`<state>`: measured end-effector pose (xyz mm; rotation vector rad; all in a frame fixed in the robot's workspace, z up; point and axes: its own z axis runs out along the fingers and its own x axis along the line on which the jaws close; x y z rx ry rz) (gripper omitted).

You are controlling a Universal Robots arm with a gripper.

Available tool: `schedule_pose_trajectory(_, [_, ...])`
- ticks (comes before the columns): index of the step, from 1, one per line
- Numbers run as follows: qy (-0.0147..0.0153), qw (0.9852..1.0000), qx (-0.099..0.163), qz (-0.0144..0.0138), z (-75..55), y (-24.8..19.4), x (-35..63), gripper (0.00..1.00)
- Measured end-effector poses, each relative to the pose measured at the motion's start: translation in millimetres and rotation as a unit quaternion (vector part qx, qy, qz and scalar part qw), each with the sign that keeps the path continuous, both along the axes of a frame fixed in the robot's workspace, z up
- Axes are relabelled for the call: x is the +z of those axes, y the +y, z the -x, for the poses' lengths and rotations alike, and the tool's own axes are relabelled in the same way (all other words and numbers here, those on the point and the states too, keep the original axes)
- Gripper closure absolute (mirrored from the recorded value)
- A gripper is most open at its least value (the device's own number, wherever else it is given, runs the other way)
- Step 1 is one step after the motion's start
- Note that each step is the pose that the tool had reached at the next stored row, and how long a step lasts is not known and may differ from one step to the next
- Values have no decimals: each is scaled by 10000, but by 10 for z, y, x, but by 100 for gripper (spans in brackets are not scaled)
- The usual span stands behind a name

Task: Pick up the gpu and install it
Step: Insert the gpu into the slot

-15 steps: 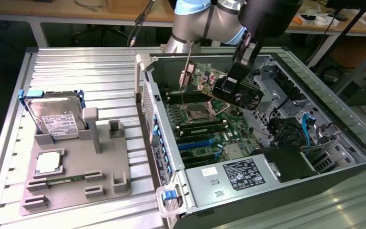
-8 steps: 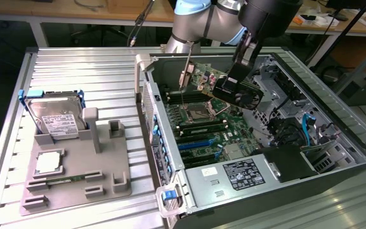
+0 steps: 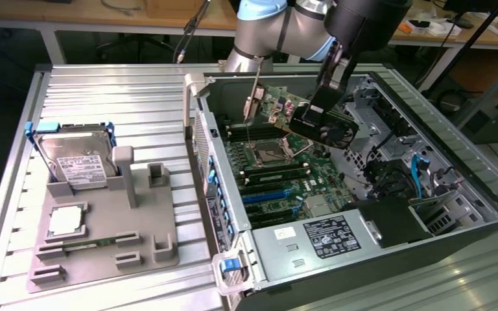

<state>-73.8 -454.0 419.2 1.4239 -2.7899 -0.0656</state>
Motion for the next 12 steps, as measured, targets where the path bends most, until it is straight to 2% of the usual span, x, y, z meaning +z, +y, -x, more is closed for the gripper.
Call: schedule_pose_trajectory(12, [0,9999,103,0,-3,0,0,73])
